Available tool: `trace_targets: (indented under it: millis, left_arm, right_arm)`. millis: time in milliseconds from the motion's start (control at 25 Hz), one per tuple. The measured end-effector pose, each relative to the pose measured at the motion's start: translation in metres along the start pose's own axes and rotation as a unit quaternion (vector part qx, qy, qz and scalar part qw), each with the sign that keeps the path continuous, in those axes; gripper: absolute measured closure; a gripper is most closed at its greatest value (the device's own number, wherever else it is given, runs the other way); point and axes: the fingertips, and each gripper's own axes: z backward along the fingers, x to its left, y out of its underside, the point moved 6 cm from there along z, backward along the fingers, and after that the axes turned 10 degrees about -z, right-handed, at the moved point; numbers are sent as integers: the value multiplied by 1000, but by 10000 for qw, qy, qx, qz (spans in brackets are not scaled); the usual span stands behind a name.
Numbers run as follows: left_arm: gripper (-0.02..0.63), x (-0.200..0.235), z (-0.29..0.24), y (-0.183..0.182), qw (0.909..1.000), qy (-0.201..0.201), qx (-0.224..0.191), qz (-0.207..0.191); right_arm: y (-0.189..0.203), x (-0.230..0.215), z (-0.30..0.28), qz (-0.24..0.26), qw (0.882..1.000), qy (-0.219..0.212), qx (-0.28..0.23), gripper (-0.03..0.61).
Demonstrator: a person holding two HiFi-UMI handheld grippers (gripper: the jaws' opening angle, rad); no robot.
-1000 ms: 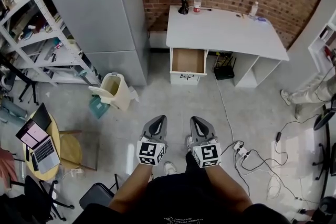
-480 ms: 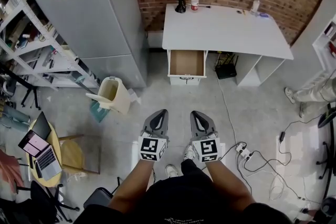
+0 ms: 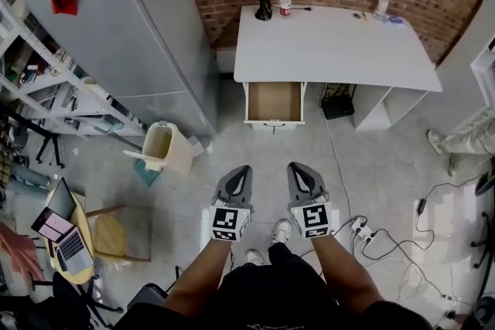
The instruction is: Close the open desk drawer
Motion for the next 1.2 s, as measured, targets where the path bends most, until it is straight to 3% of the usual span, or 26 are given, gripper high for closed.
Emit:
trace_targets:
  millis: [560, 1200]
  left_arm:
    - [606, 19, -66, 2, 9998, -36, 120, -166]
    - [606, 110, -141, 28, 9990, 328, 292, 60]
  right_arm:
    - [1, -49, -55, -187, 9998, -47, 86, 551]
    - [3, -62, -159, -147, 9982, 360, 464, 551]
